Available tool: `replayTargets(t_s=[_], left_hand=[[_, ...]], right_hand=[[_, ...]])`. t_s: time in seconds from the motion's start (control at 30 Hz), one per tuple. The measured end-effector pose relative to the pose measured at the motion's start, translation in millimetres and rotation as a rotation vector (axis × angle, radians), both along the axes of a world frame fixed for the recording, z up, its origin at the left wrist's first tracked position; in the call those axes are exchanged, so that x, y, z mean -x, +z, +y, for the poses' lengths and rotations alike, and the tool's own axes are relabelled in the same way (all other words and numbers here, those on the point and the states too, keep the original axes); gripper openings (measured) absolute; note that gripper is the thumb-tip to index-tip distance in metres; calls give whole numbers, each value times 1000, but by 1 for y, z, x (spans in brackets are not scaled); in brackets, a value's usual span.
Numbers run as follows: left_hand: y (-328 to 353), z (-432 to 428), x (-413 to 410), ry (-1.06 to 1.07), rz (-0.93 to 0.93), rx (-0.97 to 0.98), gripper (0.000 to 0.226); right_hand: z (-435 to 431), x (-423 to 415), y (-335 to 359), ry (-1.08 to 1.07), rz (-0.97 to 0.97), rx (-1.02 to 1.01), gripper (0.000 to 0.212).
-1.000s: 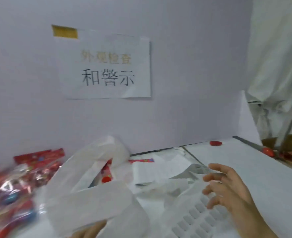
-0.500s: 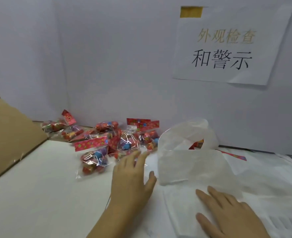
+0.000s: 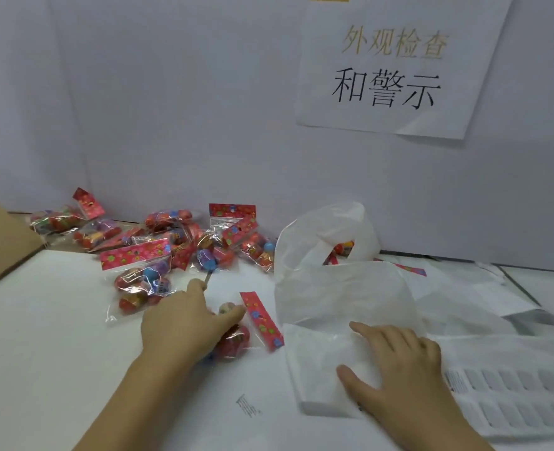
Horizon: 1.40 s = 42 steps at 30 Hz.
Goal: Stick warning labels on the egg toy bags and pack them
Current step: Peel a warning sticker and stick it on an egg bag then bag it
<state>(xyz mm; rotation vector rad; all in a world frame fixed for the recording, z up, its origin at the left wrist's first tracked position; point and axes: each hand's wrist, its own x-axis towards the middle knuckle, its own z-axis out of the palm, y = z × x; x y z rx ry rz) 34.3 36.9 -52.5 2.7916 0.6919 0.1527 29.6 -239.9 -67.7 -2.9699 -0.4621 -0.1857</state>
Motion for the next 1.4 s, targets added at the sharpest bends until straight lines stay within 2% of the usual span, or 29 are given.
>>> replayTargets(t_s=[0.07,0.13,0.2,0.3,0.37,0.43,0.47,0.53,0.67,0.77,0.87,0.97,1.03,1.13,1.2,1.33,1.4], left_hand=[[10,-1,4,-43,86,18,61],[20,-3,10,-74,44,158,52],[27,-4,13,-76,-157,433,50],[42,-14,18,-59,-454,907,59],[50,-25,21,-49,-498,1146,59],[52,-35,23,-72,-487,1432,44],[52,-41,26,-105,-473,1589,37],[51,-49,34,-174,-394,1815,37],[46,-57,43,-349,-171,1802,60],[48,-57,45,-395,-84,1740,66],[52,-59,48,-417,62,1677,56],[53,-63,48,-430,241,1583,24],[53,-65,47,-415,247,1540,22],[49,-63,47,-373,269,1527,43],[47,-63,46,-377,265,1573,49],[46,-62,42,-312,41,1810,57],[45,-59,40,-237,-133,1856,58]], right_hand=[[1,1,-1,8,-30,-62,81],[1,3,-4,33,-103,-91,68],[1,4,-8,50,-234,-125,55],[3,5,-7,108,-314,-180,42],[8,7,-4,198,-349,-204,32],[13,9,-1,307,-352,-194,25],[16,10,1,358,-339,-182,29],[19,8,9,453,-295,-205,37],[29,3,20,642,-365,-276,26],[31,5,11,744,-396,-279,28],[23,1,11,732,-447,-400,22],[16,-4,21,669,-603,-383,11],[8,-7,24,610,-678,-323,12],[2,-8,28,537,-652,-416,18],[6,-5,28,473,-710,-441,22],[13,7,32,372,-951,-507,36],[15,18,38,359,-909,-632,26]])
